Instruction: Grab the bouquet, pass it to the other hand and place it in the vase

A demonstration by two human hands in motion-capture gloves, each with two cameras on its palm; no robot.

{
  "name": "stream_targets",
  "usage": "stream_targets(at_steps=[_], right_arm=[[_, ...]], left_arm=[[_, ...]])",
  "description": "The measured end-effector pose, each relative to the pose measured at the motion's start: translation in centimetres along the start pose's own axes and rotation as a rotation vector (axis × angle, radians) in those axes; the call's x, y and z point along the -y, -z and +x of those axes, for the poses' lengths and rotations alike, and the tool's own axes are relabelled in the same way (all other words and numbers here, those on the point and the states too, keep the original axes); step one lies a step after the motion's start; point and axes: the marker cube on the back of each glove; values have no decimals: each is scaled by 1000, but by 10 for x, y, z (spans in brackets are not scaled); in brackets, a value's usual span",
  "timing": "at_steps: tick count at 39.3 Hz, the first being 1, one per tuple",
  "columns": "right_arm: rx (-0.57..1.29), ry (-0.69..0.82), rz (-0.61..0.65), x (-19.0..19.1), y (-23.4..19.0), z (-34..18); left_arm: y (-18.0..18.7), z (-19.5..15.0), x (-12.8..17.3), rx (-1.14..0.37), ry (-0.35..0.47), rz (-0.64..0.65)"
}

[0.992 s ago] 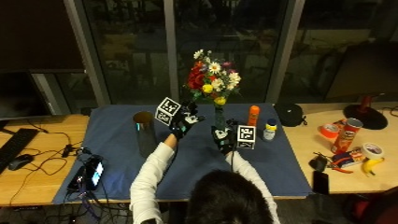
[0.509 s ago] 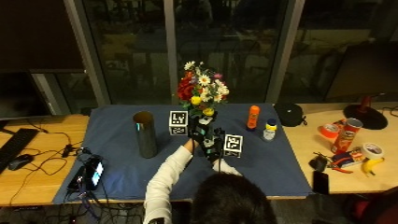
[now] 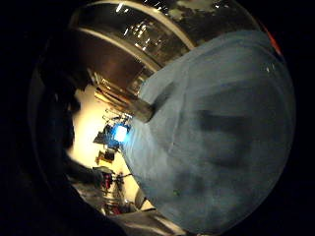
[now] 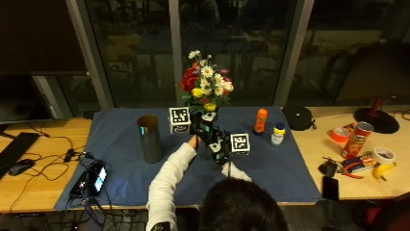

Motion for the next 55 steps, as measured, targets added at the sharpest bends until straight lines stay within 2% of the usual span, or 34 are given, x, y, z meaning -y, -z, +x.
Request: stream_targets(at_steps=[5, 12, 18, 20, 24, 26, 29, 33, 38, 43, 48, 52, 55], right_arm=[[-32, 162, -67, 25, 15, 6], [-6, -48, -223, 40, 36, -16], [-42, -83, -228, 58, 56, -29], [-69, -46, -220, 65, 64, -28], [-104, 155, -200, 78, 79, -24], [-100, 135, -183, 77, 83, -19], [-89, 6, -164, 69, 85, -9], [-92, 66, -173, 65, 85, 7], [-39, -90, -180, 49, 82, 14], [-53, -86, -204, 43, 79, 17], [-93, 38, -206, 46, 77, 23], [-58, -60, -185, 28, 69, -8], [-74, -52, -173, 19, 62, -20]], left_arm=[[23, 28, 24, 38, -43, 24], [72, 100, 58, 105, -107, 93], [114, 141, 81, 148, -153, 191], [127, 149, 89, 148, -161, 219], [159, 156, 106, 178, -180, 282], [174, 158, 115, 199, -195, 313], [193, 157, 126, 229, -215, 356], [216, 156, 136, 231, -209, 381], [236, 148, 147, 188, -179, 389], [249, 131, 160, 167, -157, 402], [257, 109, 166, 169, -123, 423], [258, 90, 170, 165, -90, 418], [261, 73, 174, 181, -75, 422]])
